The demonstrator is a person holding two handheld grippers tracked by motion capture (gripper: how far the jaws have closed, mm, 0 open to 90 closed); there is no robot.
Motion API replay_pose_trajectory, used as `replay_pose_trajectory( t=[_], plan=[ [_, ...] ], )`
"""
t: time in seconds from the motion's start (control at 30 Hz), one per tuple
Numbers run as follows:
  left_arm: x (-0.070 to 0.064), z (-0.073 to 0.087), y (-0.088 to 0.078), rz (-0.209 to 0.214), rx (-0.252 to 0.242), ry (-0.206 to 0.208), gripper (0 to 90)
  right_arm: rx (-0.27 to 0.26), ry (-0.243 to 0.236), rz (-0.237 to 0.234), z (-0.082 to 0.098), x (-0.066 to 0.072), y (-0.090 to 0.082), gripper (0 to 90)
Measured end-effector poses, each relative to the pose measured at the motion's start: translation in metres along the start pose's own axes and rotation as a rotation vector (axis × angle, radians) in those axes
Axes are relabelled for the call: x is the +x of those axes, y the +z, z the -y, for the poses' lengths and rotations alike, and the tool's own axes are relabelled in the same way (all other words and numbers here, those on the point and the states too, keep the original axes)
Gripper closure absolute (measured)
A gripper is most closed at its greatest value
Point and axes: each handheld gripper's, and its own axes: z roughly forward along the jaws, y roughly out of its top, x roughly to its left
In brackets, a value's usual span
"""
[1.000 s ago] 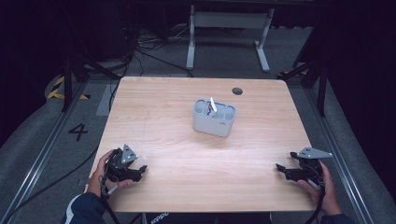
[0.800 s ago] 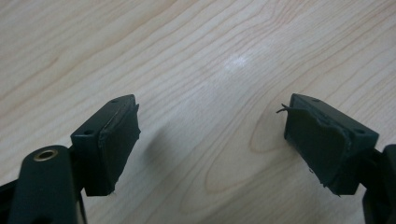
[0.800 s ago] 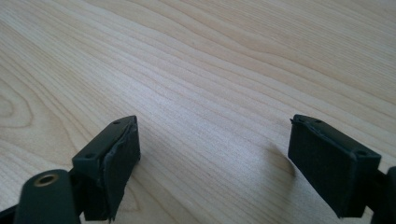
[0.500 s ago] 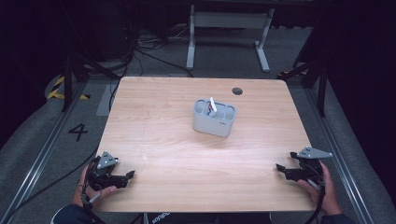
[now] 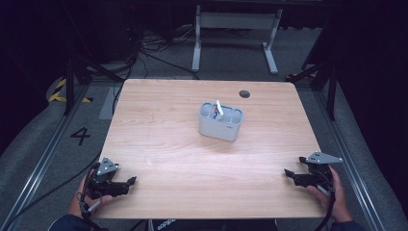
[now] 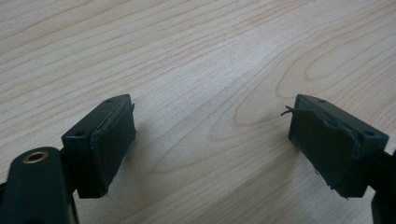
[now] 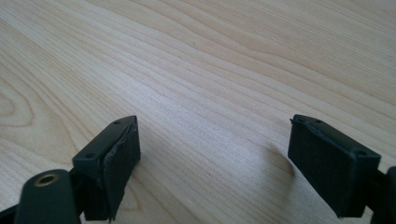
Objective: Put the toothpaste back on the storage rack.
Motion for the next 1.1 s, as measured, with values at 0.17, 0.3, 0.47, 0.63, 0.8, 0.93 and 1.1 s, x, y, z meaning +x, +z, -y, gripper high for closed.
replay_pose_trajectory(
  t=[0.17,0.3,0.47,0.63,0.8,0.93,1.1],
  plan=[
    [0.0,0.0,0.0,0.0,0.0,0.0,15.1,0.002,0.003,-0.002,0.0,-0.0003,0.0001,17.2],
    [-0.0002,-0.0002,0.0003,0.004,0.001,-0.002,14.9,0.0,0.001,-0.001,-0.0001,-0.0002,0.0002,17.2],
    [-0.0002,-0.0004,0.0006,0.004,0.001,-0.002,14.3,-0.002,0.0,-0.002,-0.0001,0.0002,0.0001,17.3],
    [-0.0002,-0.0014,0.0009,-0.001,0.009,-0.002,13.6,0.0,0.0,-0.004,-0.0001,0.0,0.0001,17.3],
    [-0.0017,-0.0032,0.0038,-0.009,0.009,-0.017,10.6,-0.002,0.001,-0.004,-0.0001,0.0002,0.0001,17.3],
    [-0.0023,-0.0053,0.0054,-0.012,0.024,-0.017,7.3,-0.001,0.001,-0.004,-0.0001,0.0002,0.0001,17.3],
    [-0.0032,-0.0063,0.0075,-0.007,0.027,-0.023,4.3,-0.002,0.0,-0.003,-0.0001,0.0002,0.0001,17.3]
  ],
)
